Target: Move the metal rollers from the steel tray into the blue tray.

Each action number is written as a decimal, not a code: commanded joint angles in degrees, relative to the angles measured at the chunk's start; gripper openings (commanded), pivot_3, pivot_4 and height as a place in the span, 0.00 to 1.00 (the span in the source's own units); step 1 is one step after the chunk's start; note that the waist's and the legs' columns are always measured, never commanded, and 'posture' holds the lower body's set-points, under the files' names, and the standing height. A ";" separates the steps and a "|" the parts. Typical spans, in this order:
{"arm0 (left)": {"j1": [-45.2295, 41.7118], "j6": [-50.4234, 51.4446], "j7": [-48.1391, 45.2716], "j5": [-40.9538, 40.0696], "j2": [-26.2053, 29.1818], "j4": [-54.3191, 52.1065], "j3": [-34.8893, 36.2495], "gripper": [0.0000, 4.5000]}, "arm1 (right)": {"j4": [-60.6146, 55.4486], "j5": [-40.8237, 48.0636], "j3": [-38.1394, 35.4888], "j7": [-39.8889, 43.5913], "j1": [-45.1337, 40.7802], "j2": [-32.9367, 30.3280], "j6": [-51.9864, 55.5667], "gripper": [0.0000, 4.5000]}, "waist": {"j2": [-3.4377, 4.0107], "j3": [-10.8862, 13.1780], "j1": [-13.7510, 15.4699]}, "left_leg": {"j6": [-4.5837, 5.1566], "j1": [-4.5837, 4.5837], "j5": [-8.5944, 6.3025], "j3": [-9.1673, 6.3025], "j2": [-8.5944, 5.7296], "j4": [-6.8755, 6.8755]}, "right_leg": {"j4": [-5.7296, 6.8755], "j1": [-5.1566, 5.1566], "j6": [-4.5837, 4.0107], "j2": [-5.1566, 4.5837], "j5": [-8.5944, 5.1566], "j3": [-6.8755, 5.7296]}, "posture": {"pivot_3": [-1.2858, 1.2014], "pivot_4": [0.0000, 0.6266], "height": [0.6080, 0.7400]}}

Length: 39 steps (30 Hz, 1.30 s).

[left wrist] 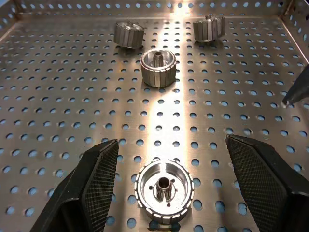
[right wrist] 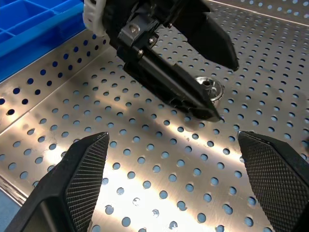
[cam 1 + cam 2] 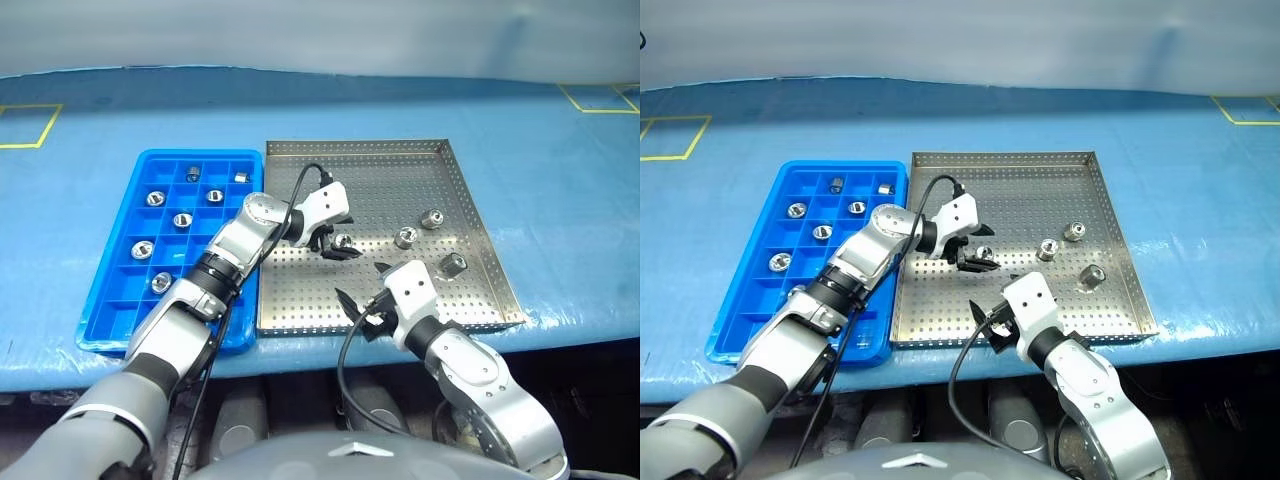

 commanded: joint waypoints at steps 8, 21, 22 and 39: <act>-1.40 -2.75 0.89 6.19 -1.37 3.59 -0.30 0.74 | -2.22 -0.29 -0.08 -0.54 -0.74 0.62 -0.96 1.00 | 0.00 0.00 -0.59 | 0.00 -0.01 0.00 0.00 -0.01 0.01 | 0.01 -0.01 0.03 -0.01 0.00 0.02 | 0.45 0.24 1.00; 3.14 2.05 8.97 1.87 -0.50 -8.93 10.07 0.38 | 0.22 0.09 1.58 0.91 -5.06 1.15 -0.87 1.00 | 0.01 0.01 -0.12 | 0.00 -0.02 0.00 -0.01 0.01 0.01 | 0.04 -0.02 0.04 -0.01 0.01 0.02 | 0.49 0.24 1.00; 4.89 3.87 10.86 1.29 0.30 -13.50 12.05 0.38 | 0.95 0.24 2.11 1.37 -6.26 1.44 -0.90 1.00 | 0.01 0.01 0.12 | 0.00 -0.01 0.00 -0.02 0.01 0.00 | 0.05 -0.01 0.04 0.00 0.01 0.01 | 0.50 0.24 1.00; 38.64 40.21 35.28 -2.62 5.09 -73.55 38.45 0.38 | 18.25 0.98 12.91 11.36 -27.25 8.74 -6.19 1.00 | 0.05 0.06 7.59 | -0.03 0.01 0.01 -0.15 0.04 -0.04 | 0.04 0.04 -0.03 -0.06 0.00 -0.16 | 0.62 0.24 1.00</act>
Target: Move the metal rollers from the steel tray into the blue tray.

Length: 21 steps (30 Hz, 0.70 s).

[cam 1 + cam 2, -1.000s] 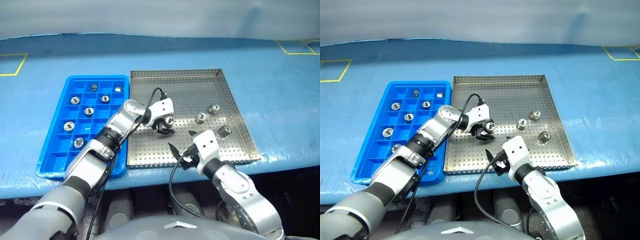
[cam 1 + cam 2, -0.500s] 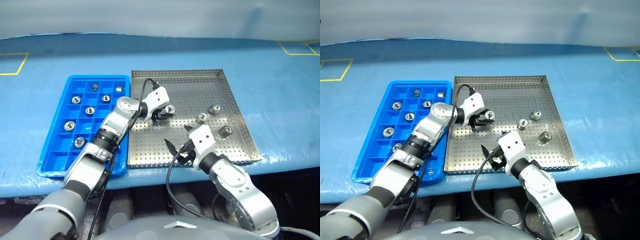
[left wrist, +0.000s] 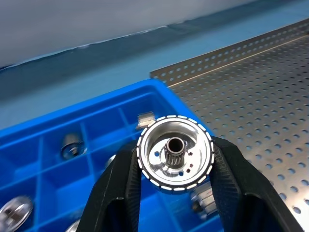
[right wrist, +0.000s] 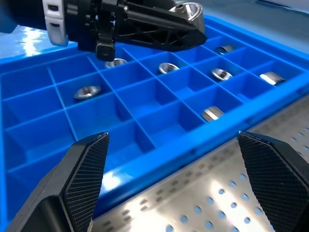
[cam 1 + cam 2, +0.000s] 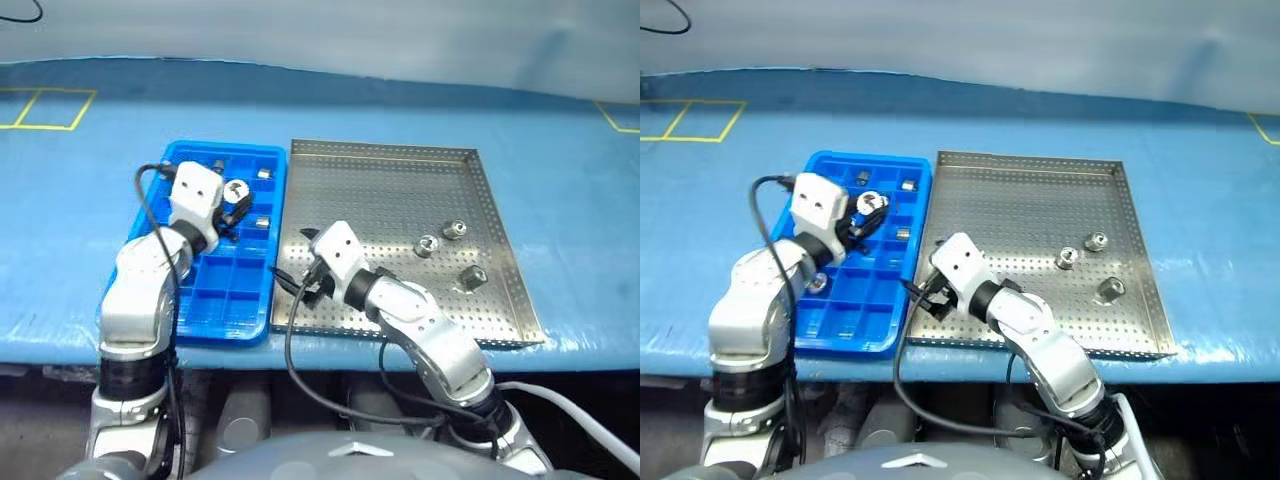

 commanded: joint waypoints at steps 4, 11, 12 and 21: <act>10.51 11.16 1.44 -2.92 1.85 -19.04 7.96 0.38 | 2.60 1.24 2.22 4.45 -3.38 1.26 -3.58 1.00 | -0.03 -0.01 2.45 | -0.02 0.05 0.01 -0.08 -0.03 0.03 | -0.01 0.11 -0.02 -0.03 -0.02 -0.10 | 0.64 0.24 1.00; 18.59 16.65 5.27 -2.48 1.56 -23.77 10.97 0.38 | 6.86 1.17 3.85 7.36 -5.55 3.34 -5.59 1.00 | -0.01 0.01 4.84 | -0.12 0.16 0.08 -0.16 0.07 0.02 | 0.08 0.13 -0.45 0.05 -0.23 -0.20 | 0.67 0.24 1.00; 19.11 17.09 6.15 -2.27 1.07 -23.78 11.13 0.38 | 7.21 1.10 3.99 7.61 -5.59 3.46 -5.78 1.00 | -0.02 0.00 5.09 | -0.12 0.16 0.08 -0.16 0.07 0.01 | 0.09 0.12 -0.46 0.05 -0.24 -0.20 | 0.67 0.24 1.00; 22.04 20.72 10.04 -2.37 -0.40 -23.36 10.94 0.38 | 7.80 1.11 4.11 8.40 -4.73 3.84 -5.68 1.00 | -0.03 0.00 5.89 | -0.13 0.10 0.08 -0.13 0.04 -0.06 | 0.03 0.06 -0.47 0.00 -0.24 -0.18 | 0.66 0.24 1.00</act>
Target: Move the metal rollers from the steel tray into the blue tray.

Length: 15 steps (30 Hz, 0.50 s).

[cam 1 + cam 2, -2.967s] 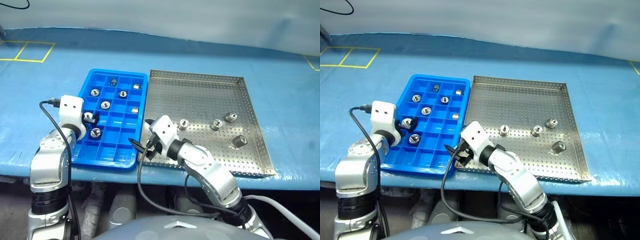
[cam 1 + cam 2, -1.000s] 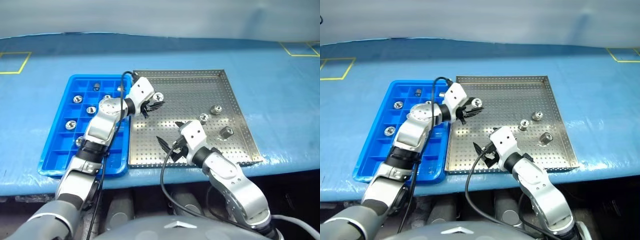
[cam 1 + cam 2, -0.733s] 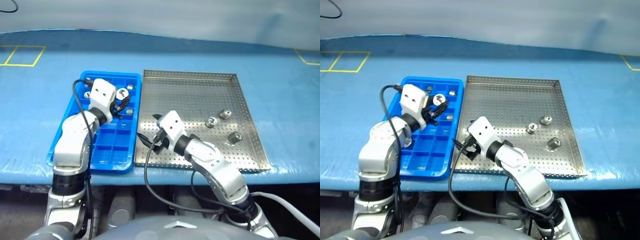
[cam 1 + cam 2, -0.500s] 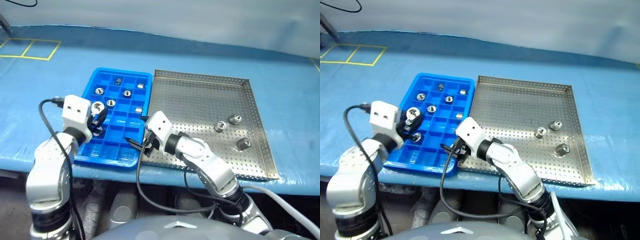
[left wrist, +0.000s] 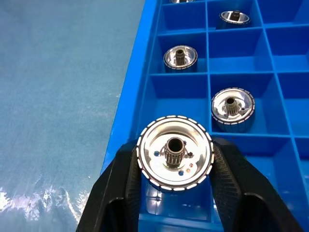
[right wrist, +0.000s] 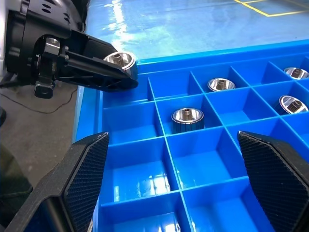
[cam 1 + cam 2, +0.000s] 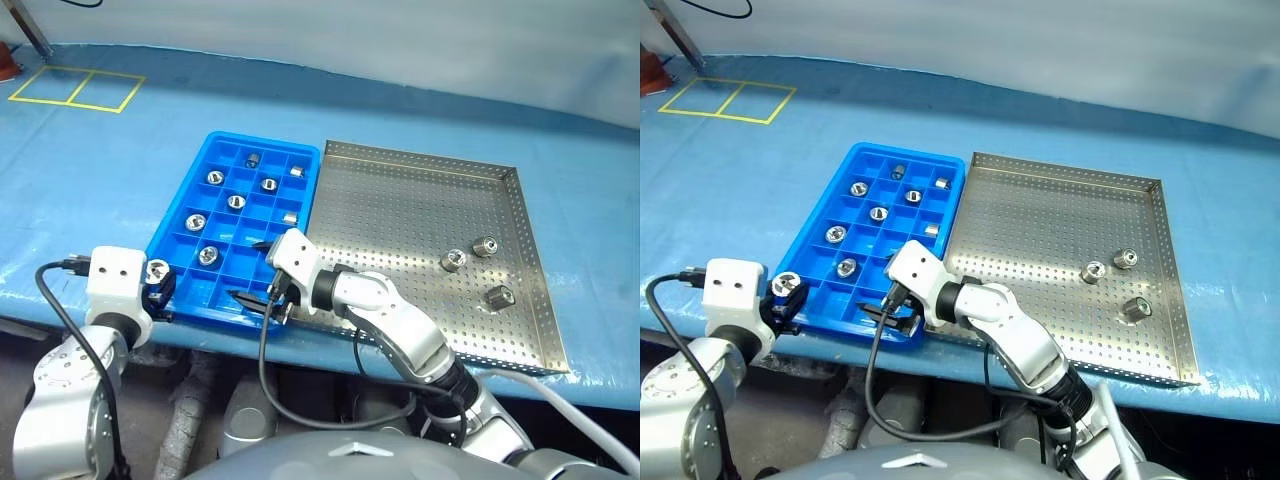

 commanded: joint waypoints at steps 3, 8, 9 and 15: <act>1.33 2.13 1.47 0.52 1.52 -2.36 0.28 0.38 | -1.10 0.78 -0.24 0.31 0.15 0.71 -1.00 1.00 | 0.00 0.00 -0.04 | 0.00 0.02 0.00 -0.01 0.01 -0.05 | 0.00 -0.02 -0.04 0.02 -0.02 -0.01 | 0.67 0.24 1.00; 1.15 2.81 2.59 1.02 3.39 -1.19 -0.17 0.38 | -1.07 0.71 -0.47 0.00 0.31 0.94 -1.22 1.00 | 0.01 0.01 -0.11 | -0.01 0.03 -0.01 0.01 0.04 -0.12 | 0.00 -0.05 -0.11 0.02 -0.06 0.00 | 0.66 0.24 1.00; 0.82 2.83 2.65 0.86 3.52 -0.99 -0.11 0.38 | -1.08 0.67 -0.52 -0.13 0.36 0.99 -1.23 1.00 | 0.01 0.00 -0.13 | -0.02 0.03 -0.01 0.03 0.04 -0.14 | 0.00 -0.06 -0.11 0.02 -0.06 0.00 | 0.66 0.24 1.00; -1.83 2.90 2.14 -0.03 4.42 -0.11 -0.92 0.54 | -1.67 0.37 -0.92 -1.08 1.10 1.08 -1.13 1.00 | 0.01 0.01 -0.12 | -0.03 0.02 -0.02 0.01 0.07 -0.16 | 0.00 -0.08 -0.17 0.05 -0.10 -0.03 | 0.65 0.24 1.00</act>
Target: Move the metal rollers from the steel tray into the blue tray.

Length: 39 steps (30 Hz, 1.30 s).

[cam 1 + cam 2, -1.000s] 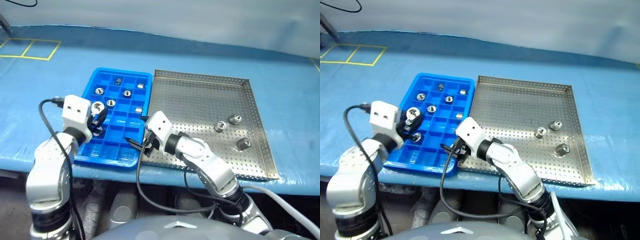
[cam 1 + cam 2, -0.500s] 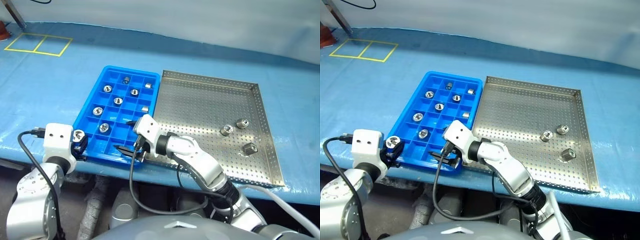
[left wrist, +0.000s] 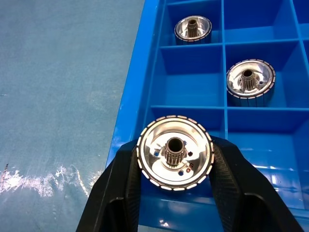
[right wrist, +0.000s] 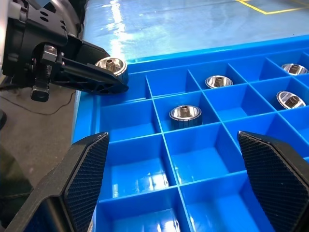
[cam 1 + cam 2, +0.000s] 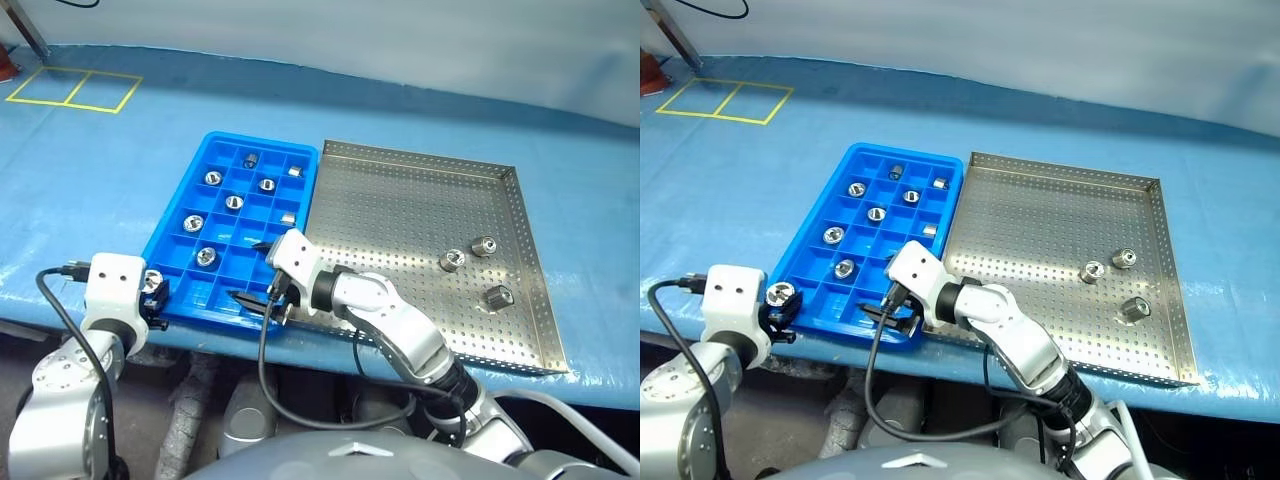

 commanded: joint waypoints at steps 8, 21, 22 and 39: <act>-10.05 -6.96 -1.64 -3.19 -0.10 2.61 -2.44 1.00 | -4.51 0.15 -2.21 -2.29 1.71 -0.05 -0.56 1.00 | 0.00 0.00 -0.65 | -0.02 -0.03 0.01 0.02 -0.04 0.05 | -0.03 0.01 0.02 -0.03 0.01 0.00 | 0.62 0.24 1.00; -35.41 -35.53 -29.13 -10.89 5.40 34.85 -25.05 1.00 | -24.23 -2.68 -16.06 -12.81 16.20 -8.35 8.09 1.00 | 0.04 0.03 -4.17 | -0.04 -0.13 -0.01 0.12 -0.13 0.08 | -0.12 -0.02 0.11 -0.07 0.05 0.08 | 0.51 0.24 1.00; -36.85 -36.62 -30.01 -11.07 4.99 36.84 -26.06 1.00 | -25.40 -3.00 -17.05 -13.82 17.27 -8.55 8.86 1.00 | 0.04 0.03 -4.92 | -0.03 -0.15 -0.01 0.12 -0.13 0.10 | -0.12 -0.03 0.18 -0.05 0.09 0.10 | 0.50 0.24 1.00; -38.44 -47.03 -35.23 -6.52 -1.51 45.08 -43.38 1.00 | -23.14 -7.16 -35.61 -27.48 19.17 -1.58 19.24 1.00 | 0.17 -0.01 -14.58 | 0.11 0.02 -0.07 0.35 -0.05 0.12 | 0.05 -0.03 0.58 0.06 0.24 0.45 | 0.44 0.24 1.00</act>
